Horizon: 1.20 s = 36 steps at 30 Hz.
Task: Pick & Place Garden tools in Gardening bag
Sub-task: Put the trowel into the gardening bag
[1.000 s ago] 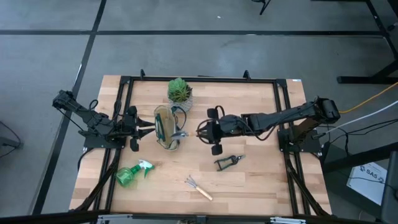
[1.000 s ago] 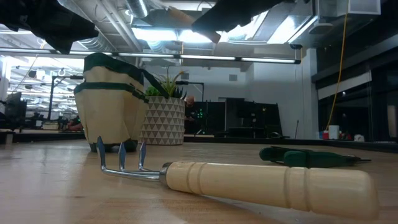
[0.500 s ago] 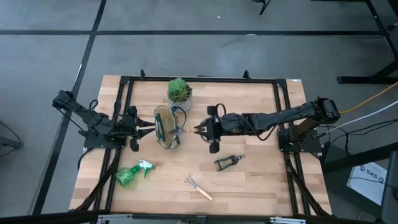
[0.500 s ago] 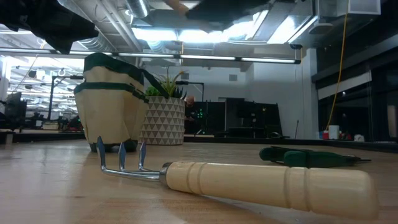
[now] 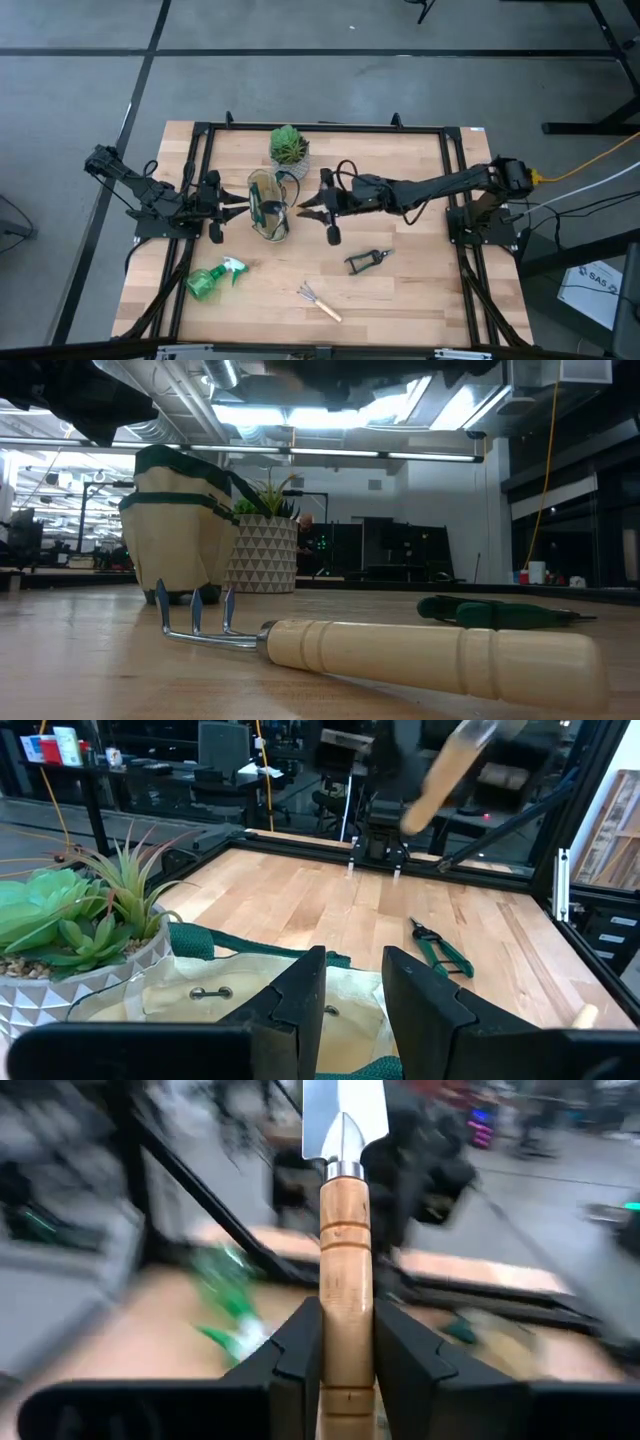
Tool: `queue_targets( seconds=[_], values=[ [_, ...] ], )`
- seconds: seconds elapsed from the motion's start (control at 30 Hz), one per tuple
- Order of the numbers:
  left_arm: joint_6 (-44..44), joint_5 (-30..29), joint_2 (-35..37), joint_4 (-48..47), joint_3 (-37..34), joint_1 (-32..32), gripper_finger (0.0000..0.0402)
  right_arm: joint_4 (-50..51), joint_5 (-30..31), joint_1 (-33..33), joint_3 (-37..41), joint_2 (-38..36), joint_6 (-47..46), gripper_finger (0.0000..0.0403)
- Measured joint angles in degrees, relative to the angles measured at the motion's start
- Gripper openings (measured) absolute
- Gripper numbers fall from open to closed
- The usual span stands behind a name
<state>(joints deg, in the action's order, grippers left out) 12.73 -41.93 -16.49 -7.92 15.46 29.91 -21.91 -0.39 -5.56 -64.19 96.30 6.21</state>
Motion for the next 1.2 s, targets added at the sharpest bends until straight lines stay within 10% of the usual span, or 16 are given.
queue_targets(
  seconds=[0.23,0.9,1.2],
  values=[
    [0.0,0.0,0.0,0.0,0.0,0.0,0.0098,16.3,11.1,0.6,-10.0,4.9,12.3,0.0077],
    [0.0,0.0,0.0,0.0,0.0,0.0,0.0098,29.9,10.9,5.8,-17.9,6.8,36.1,0.0077],
    [0.0,0.0,0.0,0.0,0.0,0.0,0.0098,34.1,10.8,7.4,-17.9,6.8,16.6,0.0077]
  ],
)
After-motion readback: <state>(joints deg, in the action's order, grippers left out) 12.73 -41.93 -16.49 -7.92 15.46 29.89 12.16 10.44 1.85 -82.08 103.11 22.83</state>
